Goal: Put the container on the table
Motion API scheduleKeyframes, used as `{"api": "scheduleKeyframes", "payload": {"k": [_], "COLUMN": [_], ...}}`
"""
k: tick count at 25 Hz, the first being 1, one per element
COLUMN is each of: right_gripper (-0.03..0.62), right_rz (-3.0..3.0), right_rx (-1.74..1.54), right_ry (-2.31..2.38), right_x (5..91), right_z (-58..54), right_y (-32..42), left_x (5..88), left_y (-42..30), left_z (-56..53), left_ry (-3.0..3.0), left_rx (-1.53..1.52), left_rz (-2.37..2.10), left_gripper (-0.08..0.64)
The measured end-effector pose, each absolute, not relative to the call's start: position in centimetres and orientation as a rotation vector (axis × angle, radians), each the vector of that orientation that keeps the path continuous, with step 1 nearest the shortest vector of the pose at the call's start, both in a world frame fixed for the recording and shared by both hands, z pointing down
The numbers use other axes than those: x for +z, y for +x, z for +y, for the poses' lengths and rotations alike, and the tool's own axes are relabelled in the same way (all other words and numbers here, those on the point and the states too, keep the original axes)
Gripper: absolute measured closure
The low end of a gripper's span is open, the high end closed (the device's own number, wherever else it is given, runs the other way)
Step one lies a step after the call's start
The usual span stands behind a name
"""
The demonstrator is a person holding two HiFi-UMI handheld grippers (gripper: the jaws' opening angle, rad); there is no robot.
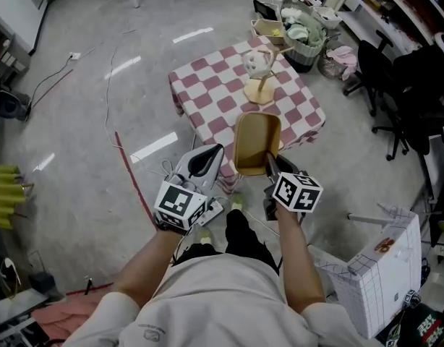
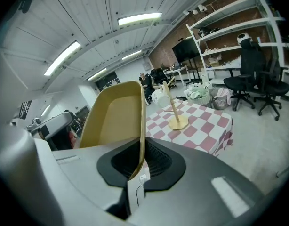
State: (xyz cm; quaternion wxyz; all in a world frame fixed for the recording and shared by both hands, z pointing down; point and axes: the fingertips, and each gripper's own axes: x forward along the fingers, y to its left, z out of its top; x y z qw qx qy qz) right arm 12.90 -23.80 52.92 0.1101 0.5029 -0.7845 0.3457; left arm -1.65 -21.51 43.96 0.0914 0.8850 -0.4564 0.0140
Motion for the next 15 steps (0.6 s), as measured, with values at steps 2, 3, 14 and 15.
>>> {"api": "scheduleKeyframes", "payload": {"k": [2,3,14,15], "right_gripper": [0.569,0.569,0.568,0.568], "right_rz": [-2.288,-2.278,-2.167,-2.154], "right_rx": [1.034,1.045,1.113,1.117], "right_ry": [1.448,1.434,1.314,1.306], "right_x": [54.4,55.3,64.6,65.5], "right_z": [-25.3,-26.1,-33.0,-33.5], "right_y": [13.3,13.5,15.3,15.3], "left_x": [45.0,45.6,52.9,53.5], "left_y": [-1.1,-0.8,2.4,2.4], "left_z": [-23.1,-23.9,-31.4,-31.9], "left_ry": [2.605,2.595,2.492,2.478], "left_rx": [0.057,0.067,0.178,0.184], "left_rz": [-1.363,-1.367,-1.387,-1.389], "left_gripper": [0.554,0.554,0.554,0.554]}}
